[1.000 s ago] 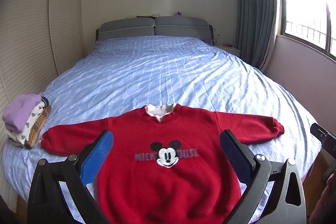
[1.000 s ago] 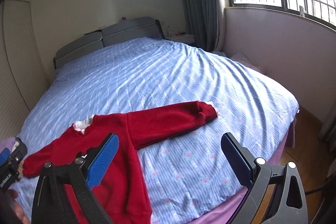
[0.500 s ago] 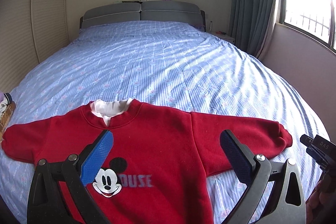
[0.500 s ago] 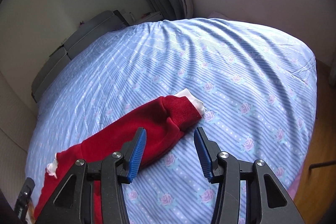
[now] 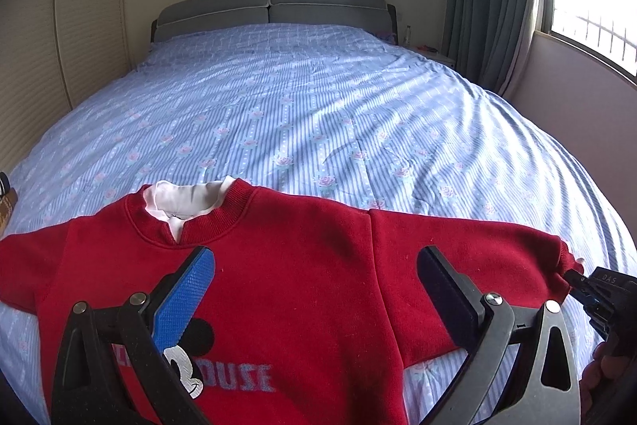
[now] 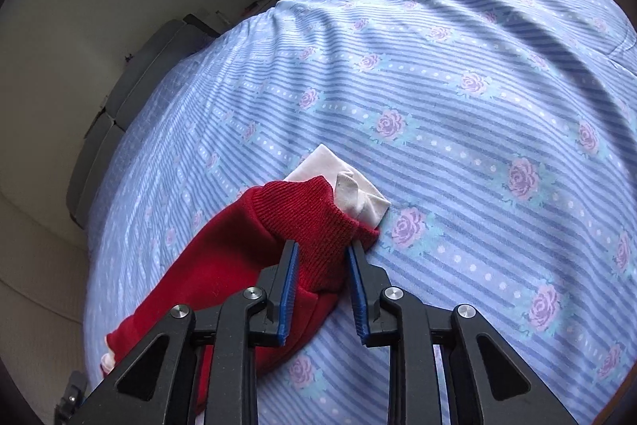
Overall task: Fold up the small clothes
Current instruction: 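Grasp the red sweatshirt's sleeve cuff with the right gripper and lift it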
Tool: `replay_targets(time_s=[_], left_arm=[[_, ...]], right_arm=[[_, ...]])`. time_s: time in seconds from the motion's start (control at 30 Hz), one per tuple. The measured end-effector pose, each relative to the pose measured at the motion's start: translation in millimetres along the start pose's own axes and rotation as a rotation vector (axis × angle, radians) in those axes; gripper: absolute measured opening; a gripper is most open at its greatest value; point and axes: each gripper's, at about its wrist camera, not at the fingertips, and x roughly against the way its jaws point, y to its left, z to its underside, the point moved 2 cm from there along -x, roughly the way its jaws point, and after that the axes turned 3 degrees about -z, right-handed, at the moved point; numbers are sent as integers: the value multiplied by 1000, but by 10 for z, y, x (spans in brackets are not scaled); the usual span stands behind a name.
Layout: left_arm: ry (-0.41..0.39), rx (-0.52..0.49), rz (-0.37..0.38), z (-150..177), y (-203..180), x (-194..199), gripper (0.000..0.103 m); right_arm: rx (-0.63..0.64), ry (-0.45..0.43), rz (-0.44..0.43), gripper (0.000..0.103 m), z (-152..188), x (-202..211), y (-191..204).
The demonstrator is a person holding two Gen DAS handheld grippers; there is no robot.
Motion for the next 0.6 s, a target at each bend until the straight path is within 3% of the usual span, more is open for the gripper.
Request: replay_targets(time_s=[0.07,0.3,0.47,0.6], left_arm=[[5,6,-7,-4,67,23,103],[-17,25,-57,-74,512,326,103],[-37,59,-117,-130,1067,631,103],[-61,91,-176,-154,1595,885,103]], right_arm=[[12,-30,-9,12,-5,66,51],[205,-164,6,12,69,529,649],[368,-244,-36,11,289,855,1360],[535,-294,-83,11,664,1030,2066]])
